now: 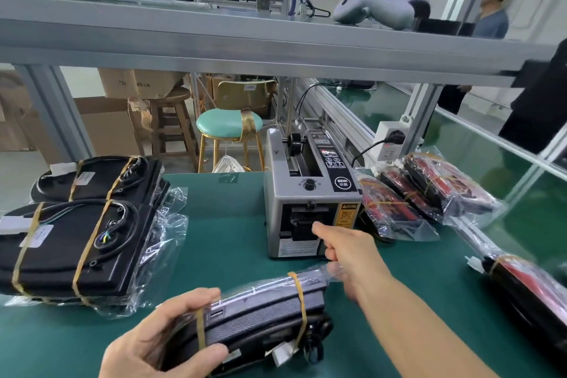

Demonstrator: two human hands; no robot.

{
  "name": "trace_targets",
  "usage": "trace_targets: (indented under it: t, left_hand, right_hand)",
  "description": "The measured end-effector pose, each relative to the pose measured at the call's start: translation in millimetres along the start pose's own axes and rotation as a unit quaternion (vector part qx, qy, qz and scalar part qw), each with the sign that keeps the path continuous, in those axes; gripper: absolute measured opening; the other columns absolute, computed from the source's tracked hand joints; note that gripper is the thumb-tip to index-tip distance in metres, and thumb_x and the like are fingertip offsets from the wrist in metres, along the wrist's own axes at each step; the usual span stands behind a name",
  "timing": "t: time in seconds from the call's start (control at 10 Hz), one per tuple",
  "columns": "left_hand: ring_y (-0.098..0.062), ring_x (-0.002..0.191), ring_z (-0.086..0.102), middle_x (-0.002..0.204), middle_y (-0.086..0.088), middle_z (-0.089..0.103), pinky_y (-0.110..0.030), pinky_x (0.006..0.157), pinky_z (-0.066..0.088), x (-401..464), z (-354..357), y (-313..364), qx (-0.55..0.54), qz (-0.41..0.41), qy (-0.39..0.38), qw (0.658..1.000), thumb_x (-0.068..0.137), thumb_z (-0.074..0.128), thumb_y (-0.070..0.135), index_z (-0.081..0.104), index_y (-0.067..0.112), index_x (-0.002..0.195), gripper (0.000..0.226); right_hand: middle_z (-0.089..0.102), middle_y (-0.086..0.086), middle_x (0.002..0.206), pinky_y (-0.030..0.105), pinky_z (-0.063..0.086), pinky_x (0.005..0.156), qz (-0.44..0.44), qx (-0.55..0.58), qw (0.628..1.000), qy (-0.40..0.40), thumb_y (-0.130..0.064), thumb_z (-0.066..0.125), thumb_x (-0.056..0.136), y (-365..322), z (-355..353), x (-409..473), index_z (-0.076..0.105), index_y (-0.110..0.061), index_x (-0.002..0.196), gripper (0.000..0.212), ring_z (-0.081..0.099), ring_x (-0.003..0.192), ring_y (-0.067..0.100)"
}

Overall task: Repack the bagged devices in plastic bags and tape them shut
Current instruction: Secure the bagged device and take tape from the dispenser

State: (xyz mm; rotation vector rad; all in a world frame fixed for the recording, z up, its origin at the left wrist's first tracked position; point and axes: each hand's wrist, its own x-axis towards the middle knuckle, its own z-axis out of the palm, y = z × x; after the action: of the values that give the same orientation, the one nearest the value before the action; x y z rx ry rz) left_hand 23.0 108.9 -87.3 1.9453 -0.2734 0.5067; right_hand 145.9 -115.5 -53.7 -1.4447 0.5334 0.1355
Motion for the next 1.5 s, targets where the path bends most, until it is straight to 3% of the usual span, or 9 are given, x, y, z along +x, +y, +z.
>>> trace_targets:
  t: [0.3, 0.5, 0.6, 0.7, 0.8, 0.9, 1.0, 1.3, 1.5]
  left_hand:
    - [-0.02, 0.096, 0.068, 0.102, 0.001, 0.074, -0.013, 0.089, 0.047, -1.0, -1.1, -1.7, -0.073, -0.017, -0.013, 0.997, 0.048, 0.083, 0.001, 0.07, 0.032, 0.106, 0.066]
    - [-0.02, 0.098, 0.069, 0.105, -0.004, 0.073, -0.021, 0.093, 0.048, -10.5, 3.7, -1.6, -0.162, -0.03, 0.008, 0.986, 0.045, 0.089, 0.017, 0.071, 0.026, 0.101, 0.059]
    - [-0.019, 0.095, 0.07, 0.104, -0.001, 0.073, -0.023, 0.093, 0.049, -12.2, 7.6, 5.2, -0.145, -0.031, 0.03, 0.988, 0.047, 0.084, 0.033, 0.071, 0.029, 0.099, 0.053]
    - [-0.012, 0.084, 0.07, 0.093, 0.005, 0.074, -0.013, 0.084, 0.05, -11.8, 21.0, 15.0, -0.135, -0.044, 0.097, 0.985, 0.048, 0.08, 0.038, 0.072, 0.034, 0.095, 0.047]
    - [-0.008, 0.081, 0.07, 0.091, 0.01, 0.074, -0.007, 0.079, 0.048, -13.5, 44.9, 24.9, -0.13, -0.064, 0.142, 0.979, 0.048, 0.078, 0.04, 0.071, 0.038, 0.094, 0.047]
    - [-0.006, 0.085, 0.069, 0.096, 0.013, 0.072, -0.006, 0.079, 0.047, -18.1, 67.2, 29.7, -0.099, -0.045, 0.174, 0.979, 0.049, 0.077, 0.038, 0.068, 0.038, 0.096, 0.047]
    - [-0.007, 0.089, 0.068, 0.099, 0.013, 0.071, -0.007, 0.08, 0.047, -19.5, 79.0, 30.4, -0.101, -0.051, 0.203, 0.973, 0.046, 0.083, 0.024, 0.067, 0.038, 0.095, 0.053]
    - [-0.011, 0.099, 0.067, 0.108, 0.008, 0.07, -0.015, 0.082, 0.05, -18.5, 81.8, 36.3, -0.17, -0.076, 0.219, 0.958, 0.051, 0.08, 0.031, 0.06, 0.039, 0.093, 0.047]
    - [-0.012, 0.1, 0.066, 0.111, 0.006, 0.067, -0.015, 0.082, 0.05, -20.5, 79.9, 36.4, -0.139, -0.047, 0.203, 0.968, 0.057, 0.079, 0.031, 0.059, 0.039, 0.093, 0.042]
  right_hand:
    - [0.036, 0.001, 0.054, 0.014, 0.02, 0.027, 0.045, 0.118, 0.99, 0.055, -0.007, 0.075, 0.08, -9.0, 18.7, 5.1, 0.053, -0.012, 0.065, 0.028, 0.024, 0.026, 0.004]
    - [0.051, -0.005, 0.057, 0.018, 0.041, 0.033, 0.061, 0.138, 0.988, 0.031, -0.01, 0.071, 0.084, -12.3, 20.6, -5.0, 0.063, 0.002, 0.104, 0.025, 0.049, 0.038, 0.008]
    - [0.037, -0.005, 0.049, 0.017, 0.024, 0.038, 0.015, 0.118, 0.993, -0.02, -0.011, 0.067, 0.086, -18.7, 1.9, -16.8, 0.057, -0.013, 0.076, 0.014, 0.025, 0.039, 0.005]
    - [0.04, -0.006, 0.057, 0.022, 0.03, 0.058, -0.108, 0.038, 0.993, -0.038, -0.02, 0.064, 0.087, -31.7, -21.0, -44.8, 0.057, -0.02, 0.066, 0.022, 0.034, 0.056, 0.01]
    - [0.065, -0.02, 0.072, 0.022, 0.035, 0.077, -0.221, -0.022, 0.972, -0.073, -0.029, 0.07, 0.079, -36.4, -30.1, -87.7, 0.075, -0.025, 0.069, 0.012, 0.058, 0.075, -0.003]
    - [0.066, -0.027, 0.108, 0.023, 0.034, 0.087, -0.233, -0.049, 0.96, -0.149, -0.033, 0.081, 0.063, -18.8, -20.9, -117.7, 0.077, -0.019, 0.071, 0.017, 0.056, 0.099, -0.018]
    - [0.057, -0.028, 0.123, 0.026, 0.033, 0.1, -0.223, -0.089, 0.959, -0.151, -0.032, 0.082, 0.061, 7.9, -15.0, -116.6, 0.077, -0.018, 0.067, 0.016, 0.048, 0.116, -0.014]
    - [0.036, -0.044, 0.132, 0.016, 0.031, 0.093, -0.244, -0.171, 0.947, -0.122, -0.03, 0.072, 0.072, 28.4, -10.0, -110.1, 0.076, -0.031, 0.069, 0.005, 0.034, 0.119, -0.024]
    - [0.03, -0.048, 0.134, 0.046, 0.016, 0.117, -0.255, -0.247, 0.929, -0.103, -0.042, 0.07, 0.071, 30.3, -10.5, -110.8, 0.074, -0.039, 0.072, 0.006, 0.021, 0.136, -0.01]
